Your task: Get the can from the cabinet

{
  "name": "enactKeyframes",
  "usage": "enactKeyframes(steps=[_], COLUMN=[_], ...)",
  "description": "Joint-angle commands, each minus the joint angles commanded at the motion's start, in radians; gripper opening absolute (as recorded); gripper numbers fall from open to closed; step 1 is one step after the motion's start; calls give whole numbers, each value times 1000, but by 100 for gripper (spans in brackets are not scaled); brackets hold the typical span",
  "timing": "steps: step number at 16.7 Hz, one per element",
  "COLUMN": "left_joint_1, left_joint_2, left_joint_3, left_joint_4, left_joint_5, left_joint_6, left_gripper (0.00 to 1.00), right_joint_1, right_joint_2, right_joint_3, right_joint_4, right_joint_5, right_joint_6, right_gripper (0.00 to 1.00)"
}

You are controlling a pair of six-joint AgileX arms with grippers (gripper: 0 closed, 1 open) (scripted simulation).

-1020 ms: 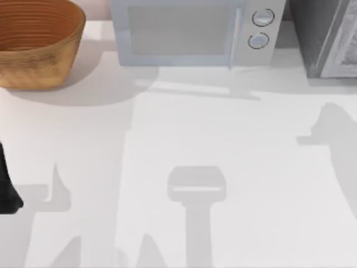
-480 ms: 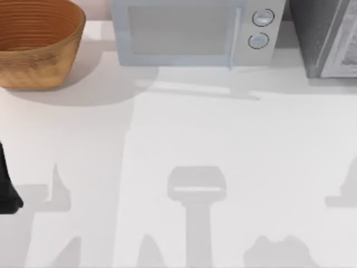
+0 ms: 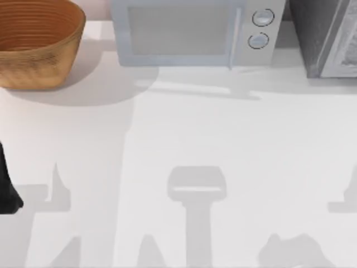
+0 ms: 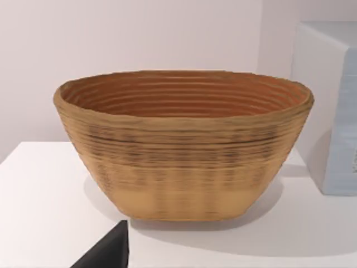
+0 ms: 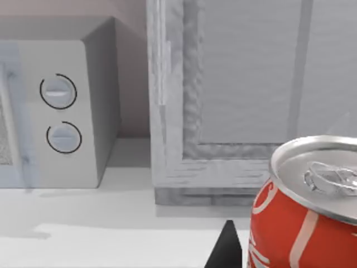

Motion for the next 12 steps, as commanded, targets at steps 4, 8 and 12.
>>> enactKeyframes(steps=[4, 8, 12], left_joint_1=[0, 0, 0], left_joint_2=[0, 0, 0], left_joint_3=[0, 0, 0], left_joint_4=[0, 0, 0], left_joint_5=[0, 0, 0], left_joint_6=[0, 0, 0], left_gripper=[100, 100, 100], right_joint_1=[-22, -99, -213], right_joint_2=[62, 292, 666], right_joint_3=[18, 76, 158], right_joint_4=[61, 278, 599], right_joint_5=[-49, -215, -452], right_joint_6=[3, 12, 26], right_gripper=[0, 0, 0])
